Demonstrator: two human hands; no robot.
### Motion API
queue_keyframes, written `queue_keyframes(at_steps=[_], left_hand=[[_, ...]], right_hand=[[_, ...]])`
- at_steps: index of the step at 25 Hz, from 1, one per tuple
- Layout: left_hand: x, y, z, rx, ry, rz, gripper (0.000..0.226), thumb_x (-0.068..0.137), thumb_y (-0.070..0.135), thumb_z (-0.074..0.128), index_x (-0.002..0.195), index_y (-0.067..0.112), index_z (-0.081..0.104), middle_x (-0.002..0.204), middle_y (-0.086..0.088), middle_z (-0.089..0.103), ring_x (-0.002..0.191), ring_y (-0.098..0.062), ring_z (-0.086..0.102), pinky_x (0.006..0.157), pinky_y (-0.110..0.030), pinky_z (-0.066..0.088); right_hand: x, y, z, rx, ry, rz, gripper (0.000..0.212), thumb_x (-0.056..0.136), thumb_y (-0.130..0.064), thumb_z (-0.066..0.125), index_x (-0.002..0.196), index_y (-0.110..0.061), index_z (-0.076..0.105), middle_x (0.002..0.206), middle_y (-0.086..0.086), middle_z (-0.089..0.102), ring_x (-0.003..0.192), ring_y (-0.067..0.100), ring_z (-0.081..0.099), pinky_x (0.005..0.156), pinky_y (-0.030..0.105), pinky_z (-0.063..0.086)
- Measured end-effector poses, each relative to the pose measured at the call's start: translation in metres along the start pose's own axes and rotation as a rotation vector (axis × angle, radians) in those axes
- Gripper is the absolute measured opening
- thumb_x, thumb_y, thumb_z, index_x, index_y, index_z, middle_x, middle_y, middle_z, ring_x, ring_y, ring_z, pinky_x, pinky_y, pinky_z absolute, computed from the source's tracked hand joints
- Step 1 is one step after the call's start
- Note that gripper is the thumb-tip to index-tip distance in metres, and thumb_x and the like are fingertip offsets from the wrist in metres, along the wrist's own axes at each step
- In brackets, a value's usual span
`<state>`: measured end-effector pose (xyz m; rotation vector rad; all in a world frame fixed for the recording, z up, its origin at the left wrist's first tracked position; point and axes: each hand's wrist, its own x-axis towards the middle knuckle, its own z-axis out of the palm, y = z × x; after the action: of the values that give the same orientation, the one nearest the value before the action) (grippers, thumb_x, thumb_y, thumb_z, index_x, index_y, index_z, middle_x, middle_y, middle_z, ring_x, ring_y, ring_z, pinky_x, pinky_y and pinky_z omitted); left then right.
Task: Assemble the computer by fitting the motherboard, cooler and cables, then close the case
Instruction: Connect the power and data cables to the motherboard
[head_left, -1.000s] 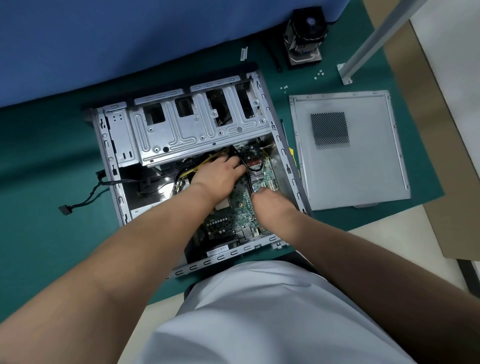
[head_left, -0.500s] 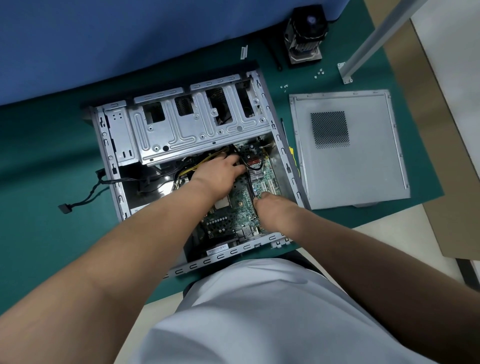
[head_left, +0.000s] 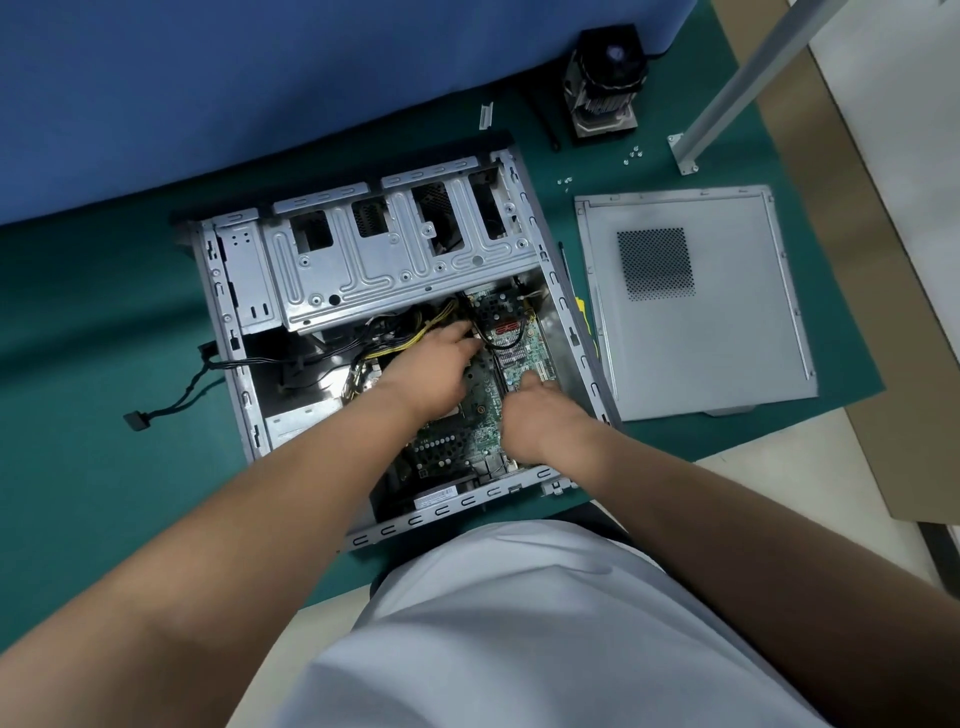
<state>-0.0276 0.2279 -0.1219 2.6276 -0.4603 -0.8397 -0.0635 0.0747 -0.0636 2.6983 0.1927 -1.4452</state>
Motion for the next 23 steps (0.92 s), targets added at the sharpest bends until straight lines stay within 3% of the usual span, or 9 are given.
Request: queue_keyframes(at_steps=[3,4,6,10,16,23], left_hand=[[-0.012,-0.001,0.002,-0.235,0.154,-0.049,0.064,0.092,0.001,0.048,0.156,0.009,0.040,0.164,-0.012,0.032,0.147,-0.032,0.039,0.121,-0.038,0.034],[-0.014,0.001,0.002,-0.297,0.207,-0.068,0.064,0.094,0.002,0.048,0.156,0.009,0.038,0.162,-0.013,0.034,0.145,-0.033,0.041,0.120,-0.040,0.036],[-0.015,0.007,0.003,-0.341,0.261,-0.084,0.065,0.095,0.001,0.048,0.158,0.008,0.032,0.163,-0.014,0.030,0.144,-0.035,0.041,0.118,-0.042,0.038],[-0.007,0.011,0.005,-0.246,0.154,-0.096,0.077,0.092,-0.002,0.052,0.161,0.007,0.022,0.169,-0.014,0.018,0.153,-0.033,0.026,0.123,-0.036,0.025],[0.003,0.005,0.007,-0.124,-0.012,-0.100,0.081,0.095,0.006,0.048,0.165,0.018,0.009,0.173,-0.004,0.006,0.158,-0.027,0.012,0.127,-0.040,0.018],[0.011,-0.001,0.005,-0.132,-0.132,-0.104,0.088,0.093,0.003,0.045,0.165,0.030,0.000,0.173,0.003,0.002,0.159,-0.025,0.008,0.128,-0.043,0.016]], right_hand=[[0.001,-0.002,-0.001,0.200,0.373,-0.104,0.036,0.095,-0.015,0.056,0.129,-0.006,0.054,0.147,0.015,0.028,0.120,0.036,0.050,0.100,0.045,0.048],[0.003,-0.003,-0.003,0.214,0.413,-0.149,0.035,0.095,-0.015,0.056,0.129,-0.006,0.053,0.153,0.013,0.022,0.125,0.036,0.047,0.104,0.047,0.047],[0.009,-0.005,-0.005,0.199,0.354,-0.206,0.045,0.095,-0.014,0.054,0.140,-0.008,0.047,0.164,0.007,0.010,0.137,0.037,0.037,0.112,0.049,0.040],[0.017,-0.001,-0.005,0.177,0.308,-0.235,0.071,0.096,-0.011,0.053,0.159,-0.009,0.020,0.165,0.006,0.015,0.143,0.035,0.034,0.117,0.045,0.035],[0.025,0.006,-0.004,0.150,0.294,-0.226,0.070,0.094,-0.011,0.054,0.158,-0.011,0.026,0.158,0.009,0.031,0.138,0.034,0.041,0.113,0.046,0.039],[0.028,0.012,-0.003,0.211,0.327,-0.186,0.061,0.096,-0.016,0.052,0.155,-0.011,0.036,0.155,0.008,0.033,0.135,0.032,0.043,0.115,0.044,0.037]])
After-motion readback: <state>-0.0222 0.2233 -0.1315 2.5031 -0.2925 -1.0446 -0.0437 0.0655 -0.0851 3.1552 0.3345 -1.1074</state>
